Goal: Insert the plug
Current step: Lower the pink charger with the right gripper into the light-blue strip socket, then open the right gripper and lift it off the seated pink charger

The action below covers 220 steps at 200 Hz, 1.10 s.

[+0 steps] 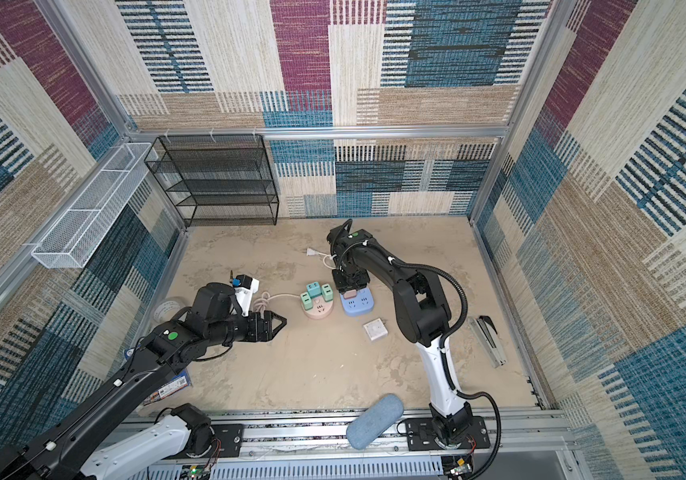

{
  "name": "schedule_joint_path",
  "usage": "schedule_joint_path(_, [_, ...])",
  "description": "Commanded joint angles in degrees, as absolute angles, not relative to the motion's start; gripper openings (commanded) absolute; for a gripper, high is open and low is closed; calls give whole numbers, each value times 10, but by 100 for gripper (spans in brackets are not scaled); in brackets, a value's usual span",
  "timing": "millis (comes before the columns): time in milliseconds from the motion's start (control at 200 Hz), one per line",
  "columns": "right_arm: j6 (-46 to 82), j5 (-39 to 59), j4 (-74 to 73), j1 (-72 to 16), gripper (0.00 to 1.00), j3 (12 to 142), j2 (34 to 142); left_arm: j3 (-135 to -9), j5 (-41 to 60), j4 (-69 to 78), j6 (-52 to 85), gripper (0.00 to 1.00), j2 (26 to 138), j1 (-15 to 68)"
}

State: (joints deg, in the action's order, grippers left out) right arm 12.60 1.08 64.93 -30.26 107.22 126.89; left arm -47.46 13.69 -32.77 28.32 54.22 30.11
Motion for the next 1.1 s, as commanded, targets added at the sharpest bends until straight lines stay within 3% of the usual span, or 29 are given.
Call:
schedule_joint_path(0, [120, 7, 652, -301, 4, 1051, 1294, -474, 133, -322, 285, 86, 538, 300])
schedule_joint_path(321, [129, -2, 652, -302, 33, 1062, 1265, -478, 136, -325, 282, 86, 532, 301])
schedule_joint_path(611, [135, 1, 640, -301, 52, 1064, 1226, -482, 150, -323, 282, 87, 530, 300])
schedule_joint_path(811, [136, 5, 633, -302, 77, 1053, 1215, -490, 156, -327, 279, 88, 537, 300])
schedule_joint_path(931, [146, -8, 621, -301, 81, 1039, 1186, -496, 153, -331, 278, 88, 537, 300])
schedule_joint_path(977, [155, -21, 607, -301, 81, 1026, 1163, -498, 150, -335, 277, 91, 536, 301])
schedule_joint_path(1022, [166, -45, 582, -302, 83, 1003, 1128, -502, 136, -343, 279, 100, 536, 301])
schedule_joint_path(1097, [183, -95, 525, -304, 88, 943, 1055, -507, 111, -355, 282, 100, 535, 301])
